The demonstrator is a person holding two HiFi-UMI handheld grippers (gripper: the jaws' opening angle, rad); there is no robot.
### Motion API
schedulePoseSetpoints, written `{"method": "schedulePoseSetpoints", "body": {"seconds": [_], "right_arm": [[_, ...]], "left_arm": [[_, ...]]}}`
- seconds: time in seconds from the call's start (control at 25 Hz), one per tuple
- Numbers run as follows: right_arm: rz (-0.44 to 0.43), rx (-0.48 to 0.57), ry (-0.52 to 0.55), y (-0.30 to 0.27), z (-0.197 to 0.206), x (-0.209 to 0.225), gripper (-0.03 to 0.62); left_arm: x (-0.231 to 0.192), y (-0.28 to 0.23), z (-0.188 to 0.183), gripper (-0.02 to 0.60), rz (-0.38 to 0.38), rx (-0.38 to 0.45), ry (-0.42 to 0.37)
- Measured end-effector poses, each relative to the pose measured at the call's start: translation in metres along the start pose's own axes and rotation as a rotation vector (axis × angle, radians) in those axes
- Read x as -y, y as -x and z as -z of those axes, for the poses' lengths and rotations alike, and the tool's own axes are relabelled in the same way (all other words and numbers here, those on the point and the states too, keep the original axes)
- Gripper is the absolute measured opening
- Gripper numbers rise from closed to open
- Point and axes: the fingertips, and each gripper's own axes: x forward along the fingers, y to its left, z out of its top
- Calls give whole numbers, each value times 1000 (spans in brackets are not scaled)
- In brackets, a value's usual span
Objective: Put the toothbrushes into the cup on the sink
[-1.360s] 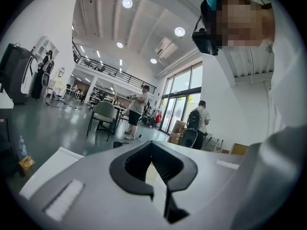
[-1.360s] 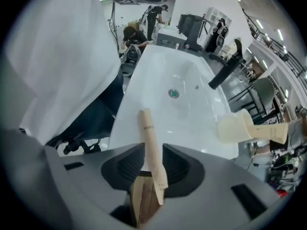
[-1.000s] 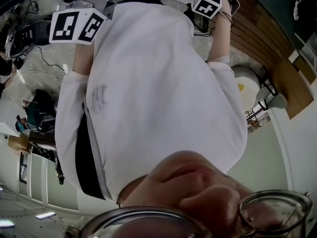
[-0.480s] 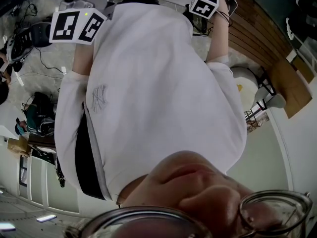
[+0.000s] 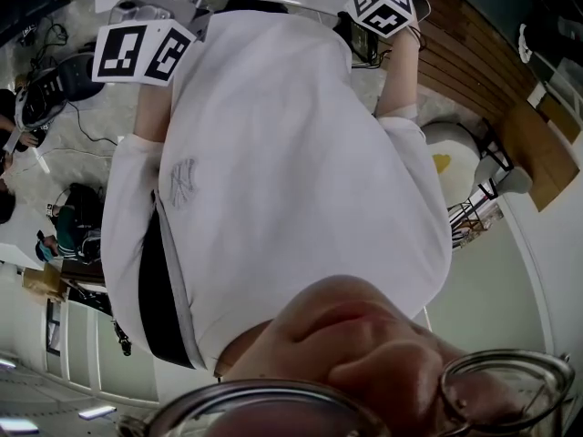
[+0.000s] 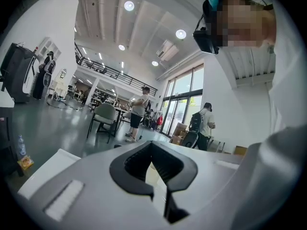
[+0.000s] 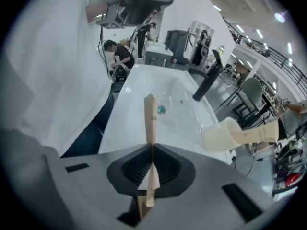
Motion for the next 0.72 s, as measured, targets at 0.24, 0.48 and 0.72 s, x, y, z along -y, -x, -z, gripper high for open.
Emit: {"method": "schedulePoseSetpoints", "body": {"seconds": [0.24, 0.48, 0.72], "right_arm": [[125, 171, -142, 34, -18, 23, 15], [283, 481, -389, 83, -52, 51, 15], [497, 902, -689, 163, -56, 79, 15]], "left_arm": [[16, -8, -9, 2, 41, 18, -17], [22, -16, -3, 2, 88, -11, -3], [59, -42, 1, 2, 225, -30, -21]]}}
